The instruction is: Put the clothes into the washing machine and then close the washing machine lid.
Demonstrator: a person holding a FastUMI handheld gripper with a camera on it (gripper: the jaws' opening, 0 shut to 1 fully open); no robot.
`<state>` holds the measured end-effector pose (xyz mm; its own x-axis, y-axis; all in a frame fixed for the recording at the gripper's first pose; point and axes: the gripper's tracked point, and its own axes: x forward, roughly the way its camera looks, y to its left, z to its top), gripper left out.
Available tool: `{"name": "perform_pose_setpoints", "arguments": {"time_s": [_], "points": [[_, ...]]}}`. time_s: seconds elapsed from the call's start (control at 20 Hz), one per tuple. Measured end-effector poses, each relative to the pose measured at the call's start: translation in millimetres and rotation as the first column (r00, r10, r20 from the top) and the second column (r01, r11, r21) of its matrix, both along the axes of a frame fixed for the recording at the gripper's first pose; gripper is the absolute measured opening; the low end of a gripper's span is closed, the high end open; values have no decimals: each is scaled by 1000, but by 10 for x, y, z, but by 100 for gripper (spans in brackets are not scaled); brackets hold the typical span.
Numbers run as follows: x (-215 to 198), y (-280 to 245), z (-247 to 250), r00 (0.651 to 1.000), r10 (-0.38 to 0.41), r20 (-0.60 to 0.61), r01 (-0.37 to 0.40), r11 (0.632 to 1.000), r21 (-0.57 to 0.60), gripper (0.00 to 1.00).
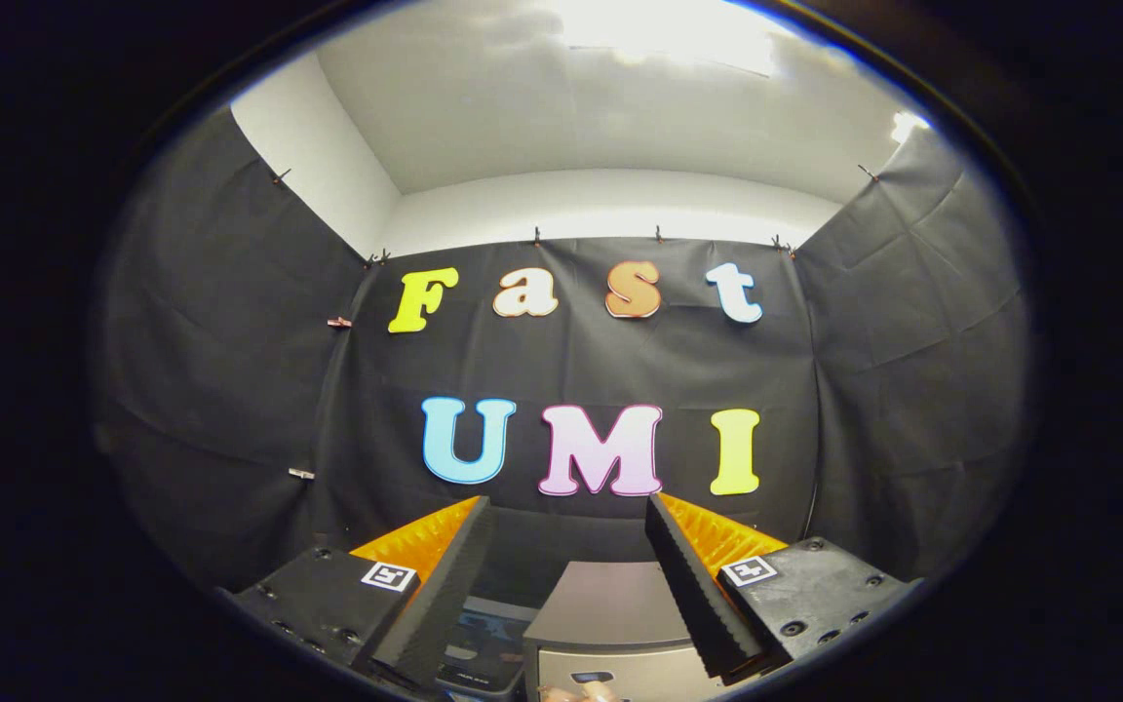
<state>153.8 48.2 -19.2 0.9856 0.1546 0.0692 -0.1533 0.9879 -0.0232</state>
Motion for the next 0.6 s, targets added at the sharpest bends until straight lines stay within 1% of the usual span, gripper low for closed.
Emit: {"name": "perform_pose_setpoints", "arguments": {"time_s": [0.15,0.25,0.35,0.5,0.6], "points": [[-188,-153,9,999,-36,23,36,999,-3,98],[-314,-178,28,999,-37,39,37,999,4,98],[-360,-213,46,998,-37,52,37,999,7,98],[-402,-344,85,995,-84,56,85,996,-3,98],[-421,-332,79,994,-90,63,90,996,-3,97]]}}
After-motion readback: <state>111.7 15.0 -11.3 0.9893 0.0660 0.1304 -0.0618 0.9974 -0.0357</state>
